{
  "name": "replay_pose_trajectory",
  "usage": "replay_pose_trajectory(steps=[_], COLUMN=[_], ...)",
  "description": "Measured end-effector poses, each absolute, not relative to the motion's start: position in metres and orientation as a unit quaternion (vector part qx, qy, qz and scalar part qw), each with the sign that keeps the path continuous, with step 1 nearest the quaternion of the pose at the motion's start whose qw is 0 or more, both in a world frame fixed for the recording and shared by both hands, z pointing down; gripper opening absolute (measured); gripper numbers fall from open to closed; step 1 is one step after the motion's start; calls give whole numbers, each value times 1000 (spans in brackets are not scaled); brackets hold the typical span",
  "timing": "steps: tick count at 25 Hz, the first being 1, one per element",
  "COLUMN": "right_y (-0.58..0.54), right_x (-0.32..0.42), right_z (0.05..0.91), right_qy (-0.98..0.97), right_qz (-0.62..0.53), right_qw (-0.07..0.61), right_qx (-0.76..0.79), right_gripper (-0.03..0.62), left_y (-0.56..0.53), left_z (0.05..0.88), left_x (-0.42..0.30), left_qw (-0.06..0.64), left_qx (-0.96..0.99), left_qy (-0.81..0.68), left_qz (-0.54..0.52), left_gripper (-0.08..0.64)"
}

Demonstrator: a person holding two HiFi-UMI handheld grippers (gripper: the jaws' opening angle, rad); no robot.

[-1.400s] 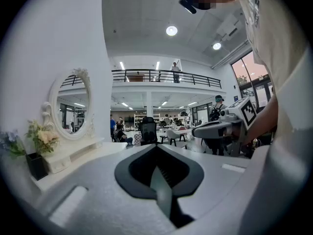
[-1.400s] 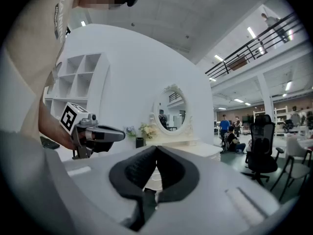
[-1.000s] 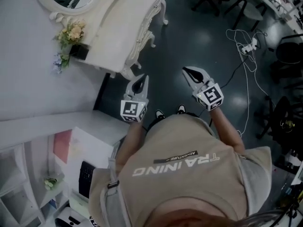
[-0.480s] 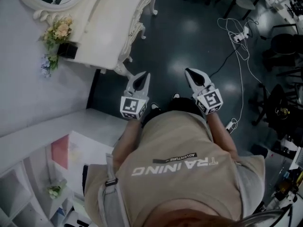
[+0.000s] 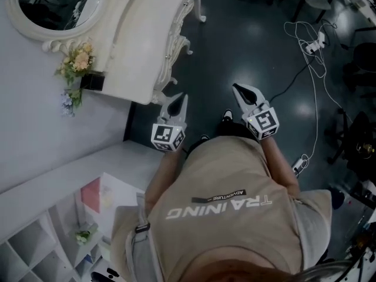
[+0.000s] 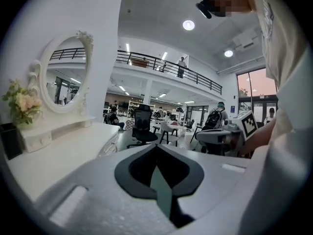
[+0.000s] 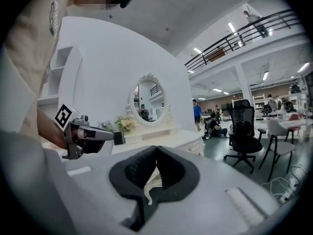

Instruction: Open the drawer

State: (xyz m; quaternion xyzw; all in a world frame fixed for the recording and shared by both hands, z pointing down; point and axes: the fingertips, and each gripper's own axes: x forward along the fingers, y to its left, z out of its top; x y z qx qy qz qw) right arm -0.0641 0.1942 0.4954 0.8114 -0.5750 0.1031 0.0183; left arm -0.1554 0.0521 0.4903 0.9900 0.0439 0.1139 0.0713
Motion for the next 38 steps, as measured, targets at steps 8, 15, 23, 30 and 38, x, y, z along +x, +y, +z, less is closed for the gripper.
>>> replay_pose_trajectory(steps=[8,15,23,30,38], right_y=[175,155,83,10,-72], right_x=[37,88,96,94,80], right_z=[512,535,544,509,521], right_qy=[-599,-616,-630,-642,-674], right_qz=[123,138,156,137,153], right_qw=[-15,-4,-4,29,41], right_qx=[791,775,761,754,721], right_gripper=[3,3,3,3,3], left_y=[40,28,-32,-98,-158], left_z=[503,510,519,519,532], left_x=[-70,-15,-14,-7,-6], left_qw=[67,99,84,97,100], left_qx=[986,985,986,987,987], left_qy=[12,-5,1,9,-12], left_qz=[152,143,142,128,126], left_gripper=[6,6,6,6,6])
